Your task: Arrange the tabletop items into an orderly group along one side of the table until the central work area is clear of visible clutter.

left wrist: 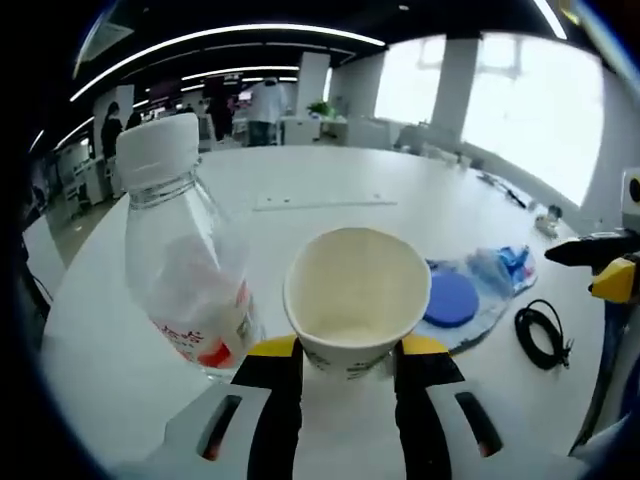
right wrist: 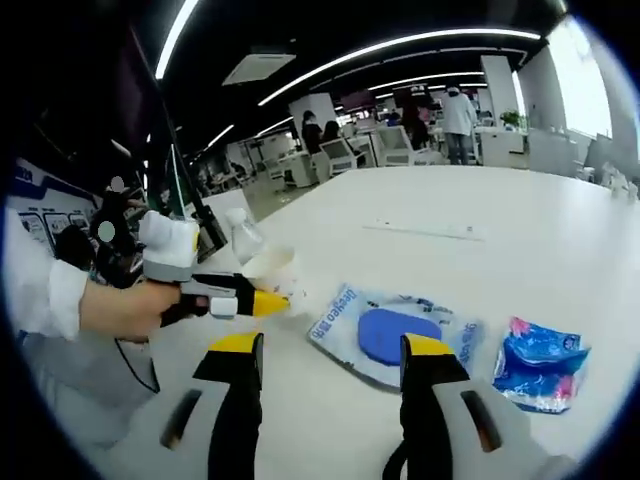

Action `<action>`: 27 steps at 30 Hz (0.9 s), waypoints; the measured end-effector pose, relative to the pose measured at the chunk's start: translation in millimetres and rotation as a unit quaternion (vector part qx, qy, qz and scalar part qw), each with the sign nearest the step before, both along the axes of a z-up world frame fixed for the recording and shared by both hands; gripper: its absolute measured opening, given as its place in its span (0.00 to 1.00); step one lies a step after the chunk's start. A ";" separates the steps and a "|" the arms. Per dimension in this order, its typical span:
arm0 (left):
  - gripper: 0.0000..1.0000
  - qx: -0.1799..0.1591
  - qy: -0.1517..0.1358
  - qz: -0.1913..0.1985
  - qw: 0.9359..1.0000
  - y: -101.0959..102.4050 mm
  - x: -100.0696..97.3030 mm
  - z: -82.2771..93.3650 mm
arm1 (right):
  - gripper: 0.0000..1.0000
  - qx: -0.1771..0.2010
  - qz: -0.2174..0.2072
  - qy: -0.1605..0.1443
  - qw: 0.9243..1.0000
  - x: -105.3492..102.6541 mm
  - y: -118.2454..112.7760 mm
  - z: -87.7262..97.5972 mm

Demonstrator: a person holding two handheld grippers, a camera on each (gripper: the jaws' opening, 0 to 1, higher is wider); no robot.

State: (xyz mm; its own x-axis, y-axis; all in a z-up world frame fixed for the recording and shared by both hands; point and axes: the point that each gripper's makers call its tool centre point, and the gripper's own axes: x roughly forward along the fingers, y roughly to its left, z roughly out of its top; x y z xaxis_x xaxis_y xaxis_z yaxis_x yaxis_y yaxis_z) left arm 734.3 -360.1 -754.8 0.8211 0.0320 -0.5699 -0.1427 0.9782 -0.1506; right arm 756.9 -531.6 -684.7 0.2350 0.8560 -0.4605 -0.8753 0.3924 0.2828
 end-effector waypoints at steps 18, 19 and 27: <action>0.32 0.001 0.014 0.011 1.000 9.8 9.5 -14.0 | 0.53 0.008 -0.031 0.008 0.999 6.0 -39.8 -12.1; 0.32 0.003 0.016 0.007 1.000 7.8 9.3 -13.4 | 0.53 0.008 -0.032 0.008 0.999 5.8 -41.3 -12.6; 0.32 0.006 0.020 0.004 1.000 -0.2 6.0 -18.9 | 0.52 0.006 -0.046 0.012 0.999 6.0 -52.7 -16.7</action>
State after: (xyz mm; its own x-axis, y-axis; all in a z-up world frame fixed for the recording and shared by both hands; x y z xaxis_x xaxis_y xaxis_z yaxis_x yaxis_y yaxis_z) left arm 740.3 -360.3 -773.6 0.7979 0.0452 -0.6011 -0.1552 0.9790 -0.1323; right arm 762.9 -584.2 -701.5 0.3013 0.8373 -0.4562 -0.8291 0.4663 0.3083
